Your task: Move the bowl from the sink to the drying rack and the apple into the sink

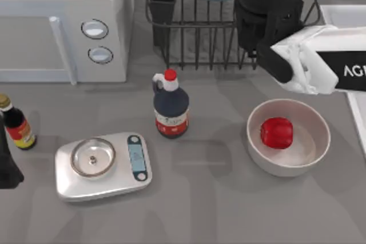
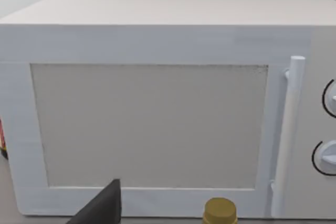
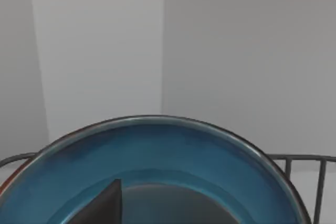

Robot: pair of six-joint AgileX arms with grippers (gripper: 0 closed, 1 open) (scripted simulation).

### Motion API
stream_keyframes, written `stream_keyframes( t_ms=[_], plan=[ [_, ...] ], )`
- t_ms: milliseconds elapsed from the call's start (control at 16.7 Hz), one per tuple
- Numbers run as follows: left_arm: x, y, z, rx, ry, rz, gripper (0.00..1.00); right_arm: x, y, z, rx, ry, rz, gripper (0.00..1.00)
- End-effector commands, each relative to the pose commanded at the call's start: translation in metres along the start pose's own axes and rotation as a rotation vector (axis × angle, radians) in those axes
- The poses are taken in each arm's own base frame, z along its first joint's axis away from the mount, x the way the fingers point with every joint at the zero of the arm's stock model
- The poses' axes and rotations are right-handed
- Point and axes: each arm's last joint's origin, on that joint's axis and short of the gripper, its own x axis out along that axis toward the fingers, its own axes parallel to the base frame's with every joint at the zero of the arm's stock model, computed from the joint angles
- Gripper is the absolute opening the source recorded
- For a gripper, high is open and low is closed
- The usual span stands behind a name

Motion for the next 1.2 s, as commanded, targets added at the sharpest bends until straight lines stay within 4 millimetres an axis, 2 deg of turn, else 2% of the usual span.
stream_keyframes(
  t_ms=[180,300,420,540,660,780,900,1020,1200],
  plan=[
    [0.000,0.000,0.000,0.000,0.000,0.000,1.00,-0.010,-0.055,0.010,-0.038,0.071,-0.035,1.00],
    [0.000,0.000,0.000,0.000,0.000,0.000,1.00,-0.030,-0.096,0.022,-0.051,0.113,-0.051,1.00],
    [0.000,0.000,0.000,0.000,0.000,0.000,1.00,-0.062,-0.137,0.036,-0.047,0.131,-0.057,1.00],
    [0.000,0.000,0.000,0.000,0.000,0.000,1.00,-0.104,-0.172,0.046,-0.032,0.125,-0.055,1.00],
    [0.000,0.000,0.000,0.000,0.000,0.000,1.00,-0.148,-0.200,0.045,-0.016,0.106,-0.045,1.00],
    [0.000,0.000,0.000,0.000,0.000,0.000,1.00,-0.189,-0.219,0.033,-0.001,0.083,-0.032,1.00],
    [0.000,0.000,0.000,0.000,0.000,0.000,1.00,-0.222,-0.232,0.011,0.011,0.059,-0.019,1.00],
    [0.000,0.000,0.000,0.000,0.000,0.000,1.00,-0.244,-0.239,-0.014,0.018,0.036,-0.006,1.00],
    [0.000,0.000,0.000,0.000,0.000,0.000,1.00,-0.261,-0.243,-0.049,0.024,0.002,0.011,1.00]
  ],
)
